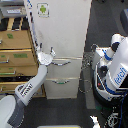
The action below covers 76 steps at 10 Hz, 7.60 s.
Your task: Opening the fridge
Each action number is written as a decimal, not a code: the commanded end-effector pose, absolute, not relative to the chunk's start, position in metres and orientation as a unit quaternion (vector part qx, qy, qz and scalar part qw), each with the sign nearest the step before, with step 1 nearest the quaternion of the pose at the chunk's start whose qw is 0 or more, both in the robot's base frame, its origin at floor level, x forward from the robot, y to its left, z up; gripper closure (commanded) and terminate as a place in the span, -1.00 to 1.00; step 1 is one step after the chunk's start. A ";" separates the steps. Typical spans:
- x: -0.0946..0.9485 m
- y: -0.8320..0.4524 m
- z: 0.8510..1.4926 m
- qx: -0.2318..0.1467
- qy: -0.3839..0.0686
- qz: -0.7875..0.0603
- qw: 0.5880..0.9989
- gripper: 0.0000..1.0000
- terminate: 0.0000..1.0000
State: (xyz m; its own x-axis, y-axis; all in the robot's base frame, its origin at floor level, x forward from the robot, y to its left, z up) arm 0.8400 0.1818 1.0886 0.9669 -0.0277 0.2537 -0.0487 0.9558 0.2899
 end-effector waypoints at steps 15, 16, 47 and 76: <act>0.924 0.274 1.062 -0.059 -0.060 -0.036 0.996 1.00 -1.00; 0.918 0.283 1.062 -0.055 -0.060 -0.034 0.996 1.00 -1.00; 0.186 0.223 1.350 -0.140 -0.203 -0.727 0.641 -1.00 -1.00; 0.600 -0.521 1.061 -0.109 -0.147 -0.769 0.612 -1.00 -1.00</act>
